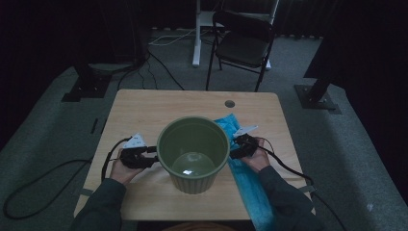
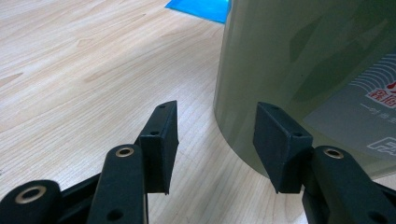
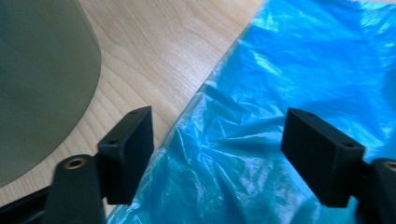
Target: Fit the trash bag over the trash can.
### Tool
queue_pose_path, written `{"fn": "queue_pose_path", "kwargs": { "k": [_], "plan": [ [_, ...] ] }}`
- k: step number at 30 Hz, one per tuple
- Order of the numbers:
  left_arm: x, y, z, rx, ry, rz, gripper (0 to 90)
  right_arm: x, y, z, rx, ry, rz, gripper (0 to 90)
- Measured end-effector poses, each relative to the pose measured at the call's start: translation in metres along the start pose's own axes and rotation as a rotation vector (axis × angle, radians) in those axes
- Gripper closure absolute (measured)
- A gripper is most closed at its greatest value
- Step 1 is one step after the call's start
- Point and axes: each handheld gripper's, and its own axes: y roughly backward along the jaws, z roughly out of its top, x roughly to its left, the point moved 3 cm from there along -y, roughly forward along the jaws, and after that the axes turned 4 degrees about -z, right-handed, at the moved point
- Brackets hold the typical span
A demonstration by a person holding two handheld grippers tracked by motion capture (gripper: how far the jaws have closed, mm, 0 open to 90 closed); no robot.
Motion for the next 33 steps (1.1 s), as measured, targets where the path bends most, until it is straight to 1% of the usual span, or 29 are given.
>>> {"fn": "queue_pose_path", "kwargs": {
  "k": [2,3,5,7,8,9,10,13,14,15,18,20,23,24,25,26,27,28,29,30,31,32,33],
  "plan": [
    [0.0,0.0,0.0,0.001,0.0,-0.001,50.3,0.001,-0.002,0.0,0.005,0.005,-0.007,22.3],
    [0.0,-0.001,0.0,0.003,0.001,-0.002,50.2,0.002,-0.004,0.0,0.012,0.006,-0.027,19.7],
    [0.0,-0.001,0.0,0.005,0.0,-0.003,50.2,0.001,-0.005,-0.001,0.022,0.005,-0.052,17.4],
    [0.0,-0.002,0.0,0.007,-0.002,-0.004,50.2,0.001,-0.005,-0.001,0.026,0.001,-0.049,17.0],
    [-0.001,-0.002,0.0,0.007,-0.002,-0.005,50.2,0.001,-0.007,-0.002,0.043,0.003,-0.068,15.0],
    [-0.001,-0.002,0.0,0.007,-0.002,-0.005,50.2,0.001,-0.007,-0.002,0.043,0.003,-0.068,15.0],
    [-0.001,-0.002,0.0,0.007,-0.001,-0.004,50.2,0.0,-0.01,-0.003,0.07,0.009,-0.098,14.1],
    [-0.001,-0.002,-0.001,0.007,0.0,-0.004,50.2,-0.002,-0.011,-0.004,0.076,0.007,-0.106,12.8],
    [-0.001,-0.002,-0.001,0.008,0.0,-0.003,50.2,-0.003,-0.011,-0.005,0.078,-0.007,-0.097,13.0],
    [-0.001,-0.002,-0.001,0.009,0.0,-0.003,50.2,-0.005,-0.012,-0.005,0.09,-0.05,-0.077,13.0],
    [-0.001,-0.002,-0.001,0.011,-0.002,-0.002,50.2,-0.007,-0.011,-0.005,0.096,-0.049,-0.079,14.4],
    [-0.001,-0.002,-0.001,0.011,-0.001,-0.001,50.2,-0.008,-0.01,-0.005,0.102,-0.06,-0.086,19.0],
    [-0.001,-0.002,-0.001,0.009,0.001,0.0,50.2,-0.012,-0.007,-0.005,0.095,-0.078,-0.1,31.7],
    [-0.001,-0.002,-0.001,0.009,0.001,0.0,50.2,-0.012,-0.007,-0.005,0.095,-0.078,-0.1,31.7],
    [-0.001,-0.002,-0.001,0.01,0.003,0.001,50.2,-0.013,-0.005,-0.006,0.094,-0.078,-0.104,35.9],
    [0.0,-0.002,-0.001,0.007,0.007,-0.003,50.0,-0.017,-0.002,-0.007,0.092,-0.094,-0.114,47.4],
    [0.0,-0.002,-0.001,0.007,0.007,-0.003,50.0,-0.017,-0.002,-0.007,0.092,-0.094,-0.114,47.4],
    [0.0,-0.001,-0.001,0.003,0.009,-0.003,49.9,-0.02,-0.001,-0.007,0.088,-0.106,-0.123,58.6],
    [0.0,-0.001,-0.001,0.001,0.011,-0.002,49.9,-0.021,0.0,-0.008,0.086,-0.113,-0.125,64.7],
    [0.001,-0.001,-0.001,-0.001,0.012,-0.002,49.9,-0.021,0.0,-0.008,0.086,-0.113,-0.125,64.7],
    [0.001,-0.001,-0.001,-0.004,0.015,-0.002,49.8,-0.023,0.001,-0.008,0.088,-0.113,-0.131,69.6],
    [0.001,0.0,0.0,-0.005,0.015,-0.002,49.8,-0.025,0.002,-0.009,0.091,-0.118,-0.132,78.7],
    [0.001,0.0,0.0,-0.005,0.015,-0.003,49.8,-0.026,0.002,-0.009,0.089,-0.114,-0.129,82.3]
  ]
}}
